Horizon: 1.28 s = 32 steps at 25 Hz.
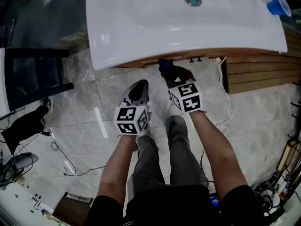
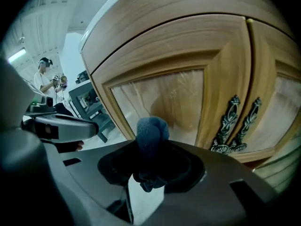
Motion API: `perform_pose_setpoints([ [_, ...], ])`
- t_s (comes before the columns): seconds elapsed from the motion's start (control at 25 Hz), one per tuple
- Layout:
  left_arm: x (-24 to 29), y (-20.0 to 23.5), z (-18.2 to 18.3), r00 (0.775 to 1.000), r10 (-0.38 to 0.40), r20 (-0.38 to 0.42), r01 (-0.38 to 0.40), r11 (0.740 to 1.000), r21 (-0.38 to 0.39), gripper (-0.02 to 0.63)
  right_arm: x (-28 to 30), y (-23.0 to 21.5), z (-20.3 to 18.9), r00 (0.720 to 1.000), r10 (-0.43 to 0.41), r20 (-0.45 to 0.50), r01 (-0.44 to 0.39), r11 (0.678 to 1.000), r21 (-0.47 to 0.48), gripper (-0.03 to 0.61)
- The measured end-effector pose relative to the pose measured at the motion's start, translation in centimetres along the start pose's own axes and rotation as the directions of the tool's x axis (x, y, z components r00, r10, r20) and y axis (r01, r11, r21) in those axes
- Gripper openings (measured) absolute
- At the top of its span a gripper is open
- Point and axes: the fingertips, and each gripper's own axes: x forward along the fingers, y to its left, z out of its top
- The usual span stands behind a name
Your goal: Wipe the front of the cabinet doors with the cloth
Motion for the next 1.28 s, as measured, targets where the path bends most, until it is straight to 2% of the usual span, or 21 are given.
perform_pose_setpoints([
  [0.4, 2.5, -3.8, 0.1, 0.999, -0.043, -0.019, 0.044, 0.998, 0.035, 0.021, -2.3, -4.1, -1.0, 0.999, -0.048, 0.012, 0.047, 0.998, 0.043, 0.152],
  [0.84, 3.2, -5.7, 0.1, 0.999, -0.051, -0.015, 0.052, 0.998, 0.046, 0.021, -3.5, -5.5, -1.3, 0.997, -0.076, 0.030, 0.074, 0.995, 0.071, 0.152],
  [1.04, 2.5, -5.8, 0.2, 0.999, -0.040, -0.008, 0.041, 0.999, 0.037, 0.021, -4.5, -5.4, -1.2, 0.997, -0.074, 0.035, 0.071, 0.995, 0.076, 0.152],
  [1.28, 0.6, -6.5, 0.8, 0.999, -0.038, 0.018, 0.038, 0.999, 0.015, 0.021, -6.9, -2.7, -1.0, 0.998, -0.029, 0.049, 0.026, 0.998, 0.055, 0.152],
])
